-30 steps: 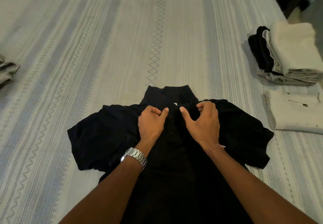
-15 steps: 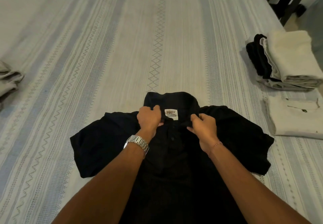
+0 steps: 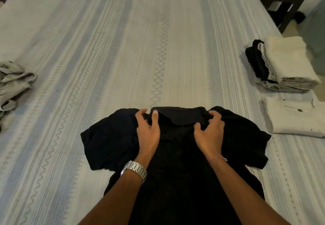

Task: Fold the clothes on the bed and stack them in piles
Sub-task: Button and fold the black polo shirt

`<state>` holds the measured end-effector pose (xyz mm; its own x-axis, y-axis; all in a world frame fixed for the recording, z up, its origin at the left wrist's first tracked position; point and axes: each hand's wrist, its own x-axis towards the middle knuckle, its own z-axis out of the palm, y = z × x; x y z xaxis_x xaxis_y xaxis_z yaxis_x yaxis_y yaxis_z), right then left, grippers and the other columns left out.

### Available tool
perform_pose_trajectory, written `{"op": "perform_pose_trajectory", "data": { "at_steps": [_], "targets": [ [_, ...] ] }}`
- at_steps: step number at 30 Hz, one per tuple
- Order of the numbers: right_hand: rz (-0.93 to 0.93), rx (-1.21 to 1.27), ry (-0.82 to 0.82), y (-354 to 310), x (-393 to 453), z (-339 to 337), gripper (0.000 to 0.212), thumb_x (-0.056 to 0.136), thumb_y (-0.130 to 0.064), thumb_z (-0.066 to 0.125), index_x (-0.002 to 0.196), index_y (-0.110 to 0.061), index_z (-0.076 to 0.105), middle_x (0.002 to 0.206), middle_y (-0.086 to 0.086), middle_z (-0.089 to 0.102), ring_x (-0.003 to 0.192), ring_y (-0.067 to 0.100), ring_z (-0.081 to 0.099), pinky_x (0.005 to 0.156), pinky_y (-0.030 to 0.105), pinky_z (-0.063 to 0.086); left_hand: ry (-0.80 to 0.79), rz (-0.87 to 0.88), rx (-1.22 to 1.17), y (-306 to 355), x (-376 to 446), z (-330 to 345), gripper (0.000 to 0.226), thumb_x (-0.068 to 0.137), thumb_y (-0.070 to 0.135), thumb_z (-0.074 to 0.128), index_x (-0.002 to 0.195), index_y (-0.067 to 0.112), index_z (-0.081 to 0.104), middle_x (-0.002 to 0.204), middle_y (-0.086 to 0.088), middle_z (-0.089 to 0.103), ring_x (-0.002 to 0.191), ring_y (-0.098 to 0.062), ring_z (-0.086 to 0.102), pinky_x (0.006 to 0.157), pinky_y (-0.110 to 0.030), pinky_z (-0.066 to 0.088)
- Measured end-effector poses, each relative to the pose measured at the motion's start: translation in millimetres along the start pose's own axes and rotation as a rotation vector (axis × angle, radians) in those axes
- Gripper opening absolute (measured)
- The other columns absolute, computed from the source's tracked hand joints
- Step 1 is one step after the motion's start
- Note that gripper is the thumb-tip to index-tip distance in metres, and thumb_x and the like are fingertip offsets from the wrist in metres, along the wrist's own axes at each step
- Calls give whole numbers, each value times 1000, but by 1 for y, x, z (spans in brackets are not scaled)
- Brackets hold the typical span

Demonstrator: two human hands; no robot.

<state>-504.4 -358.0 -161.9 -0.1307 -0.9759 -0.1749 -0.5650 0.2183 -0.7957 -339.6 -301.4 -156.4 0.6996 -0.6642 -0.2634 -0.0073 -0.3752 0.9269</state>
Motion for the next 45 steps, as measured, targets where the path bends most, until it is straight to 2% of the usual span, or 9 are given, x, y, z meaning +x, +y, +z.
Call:
{"op": "perform_pose_trajectory", "data": {
  "at_steps": [2,5,12,15,18,23,32,38,45],
  "targets": [
    [-305,-177,54,-1,-1,0,38,95,-21,68,130,-20,56,129,6,46,115,21,46,85,32,47,-19,151,100,-11,1,-6,49,103,39,55,147,29,36,70,4,57,53,-1,52,65,-12,49],
    [-555,-424,36,11,7,2,26,94,-20,71,119,-13,68,120,12,56,107,28,53,80,40,57,-90,309,287,-20,6,-13,48,103,35,56,148,27,40,97,2,65,82,5,62,78,-11,49],
    [-542,-239,-121,22,23,5,13,102,-18,60,101,-13,72,103,0,60,93,9,50,78,11,39,36,406,840,2,19,-10,37,104,44,50,114,15,70,111,-4,53,82,-16,53,66,-31,43],
    [-335,-19,-94,12,25,1,12,103,-15,56,96,-16,66,95,-2,62,85,5,55,78,6,41,4,353,659,10,31,-6,37,104,29,56,84,-1,69,86,-5,57,72,-15,53,64,-26,45],
    [4,195,-183,4,32,-5,22,107,-26,50,94,-14,62,91,2,63,81,9,57,76,21,48,-91,-141,128,19,46,-14,40,101,25,62,71,-2,63,67,-7,59,65,-17,56,58,-21,49],
    [421,567,-428,-9,51,-21,28,110,-22,45,107,-4,66,108,15,72,101,25,68,86,38,58,-290,-631,-352,24,61,-32,26,101,16,61,115,-5,69,109,-20,75,105,-33,71,98,-47,56],
    [395,718,-551,-15,53,-43,23,103,-25,58,107,-4,66,95,5,74,92,16,72,83,28,56,-409,-578,-594,12,44,-44,38,105,26,54,127,-3,64,122,-19,71,114,-29,69,107,-42,49],
    [272,88,-293,30,25,-19,41,86,-43,80,113,-16,66,107,-3,69,103,16,67,93,33,56,-408,-451,-510,-5,26,-37,33,101,24,60,125,2,66,122,-13,72,117,-24,68,109,-42,48],
    [335,503,-315,20,1,-21,28,104,-29,57,102,-7,74,102,5,77,98,17,73,78,29,61,-384,-434,-555,-12,26,-35,38,102,29,59,128,1,66,127,-15,69,121,-26,65,109,-44,47]
  ]
}}
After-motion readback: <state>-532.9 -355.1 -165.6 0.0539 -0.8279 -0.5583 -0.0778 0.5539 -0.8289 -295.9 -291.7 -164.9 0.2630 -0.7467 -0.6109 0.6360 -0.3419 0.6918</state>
